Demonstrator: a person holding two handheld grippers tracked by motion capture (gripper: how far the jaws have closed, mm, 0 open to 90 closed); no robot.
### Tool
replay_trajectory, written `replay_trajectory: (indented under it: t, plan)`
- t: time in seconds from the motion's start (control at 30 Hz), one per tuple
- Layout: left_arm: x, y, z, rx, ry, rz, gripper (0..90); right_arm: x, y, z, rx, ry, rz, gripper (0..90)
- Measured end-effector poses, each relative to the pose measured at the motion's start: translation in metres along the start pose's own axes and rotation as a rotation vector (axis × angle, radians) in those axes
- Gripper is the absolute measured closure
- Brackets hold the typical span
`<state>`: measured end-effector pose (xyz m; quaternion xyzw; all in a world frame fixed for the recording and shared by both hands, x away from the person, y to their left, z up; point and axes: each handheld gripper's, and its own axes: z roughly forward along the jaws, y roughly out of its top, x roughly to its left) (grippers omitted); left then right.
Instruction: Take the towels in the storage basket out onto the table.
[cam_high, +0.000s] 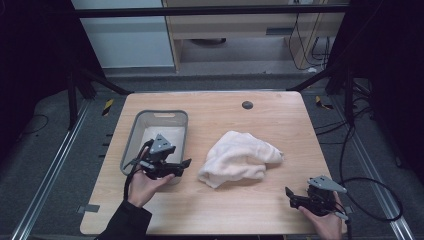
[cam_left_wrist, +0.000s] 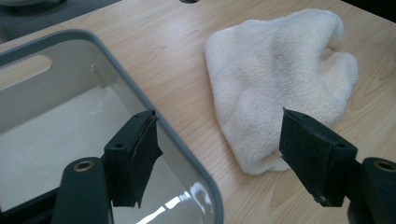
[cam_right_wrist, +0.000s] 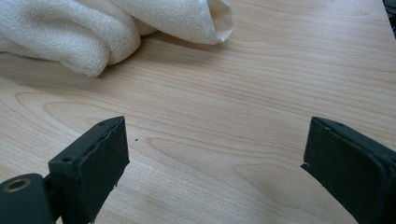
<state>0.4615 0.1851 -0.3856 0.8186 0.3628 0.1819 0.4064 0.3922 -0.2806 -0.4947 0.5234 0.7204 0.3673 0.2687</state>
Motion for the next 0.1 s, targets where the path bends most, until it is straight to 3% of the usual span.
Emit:
replay_trajectory:
  t: [0.1]
  plan:
    - [0.0041, -0.0057, -0.0061, -0.010, 0.007, -0.016, 28.0, 0.0002, 0.0001, 0.0001, 0.001, 0.001, 0.001, 6.5]
